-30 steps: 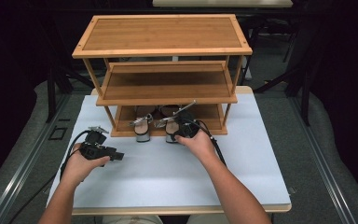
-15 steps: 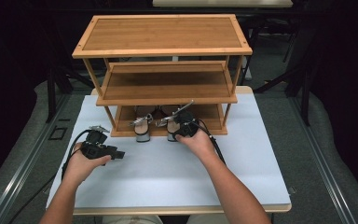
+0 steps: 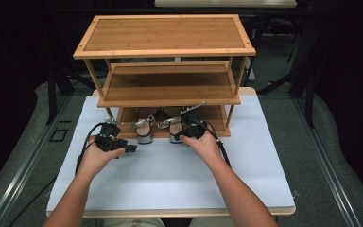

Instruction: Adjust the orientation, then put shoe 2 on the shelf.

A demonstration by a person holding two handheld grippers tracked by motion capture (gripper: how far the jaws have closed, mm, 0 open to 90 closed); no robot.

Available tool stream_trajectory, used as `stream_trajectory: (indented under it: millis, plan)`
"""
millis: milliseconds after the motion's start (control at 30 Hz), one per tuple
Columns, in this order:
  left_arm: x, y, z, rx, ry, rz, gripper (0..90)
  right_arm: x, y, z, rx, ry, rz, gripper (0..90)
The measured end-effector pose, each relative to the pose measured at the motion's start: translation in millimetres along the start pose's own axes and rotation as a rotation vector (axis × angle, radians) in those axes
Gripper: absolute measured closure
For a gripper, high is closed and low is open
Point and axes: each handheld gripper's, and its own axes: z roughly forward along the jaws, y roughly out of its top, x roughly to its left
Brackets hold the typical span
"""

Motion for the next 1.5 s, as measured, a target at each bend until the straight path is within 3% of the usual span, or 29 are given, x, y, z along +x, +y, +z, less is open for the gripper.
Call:
stream_trajectory:
  millis: [400,633,767,1067,1133,1267,1333,1500]
  plan:
    - [3.0,18.9,22.8,-0.029,0.026,-0.030,38.9,0.7,-2.6,7.0,-0.013,-0.005,-0.004,34.8]
    - [3.7,23.0,30.1,-0.052,0.039,-0.056,35.3,3.3,-1.9,10.2,-0.031,-0.015,0.031,33.2]
    - [4.0,26.5,34.5,-0.054,0.051,-0.071,33.1,3.2,-0.8,13.9,-0.038,-0.044,0.046,28.6]
    - [4.5,32.9,43.7,-0.070,0.088,-0.075,31.4,2.9,0.9,23.2,-0.036,-0.026,0.090,23.9]
    - [4.9,33.4,46.0,-0.078,0.096,-0.078,31.3,5.0,1.5,24.9,-0.024,-0.021,0.103,23.8]
    - [4.5,35.2,49.3,-0.070,0.108,-0.069,31.1,6.4,2.1,32.7,-0.058,-0.036,0.091,26.0]
    - [3.9,35.8,48.9,-0.062,0.110,-0.062,31.4,7.1,2.1,34.2,-0.055,-0.025,0.095,32.7]
    - [5.6,35.5,48.4,-0.063,0.102,-0.046,32.2,9.2,2.6,32.0,-0.026,-0.051,0.074,34.0]
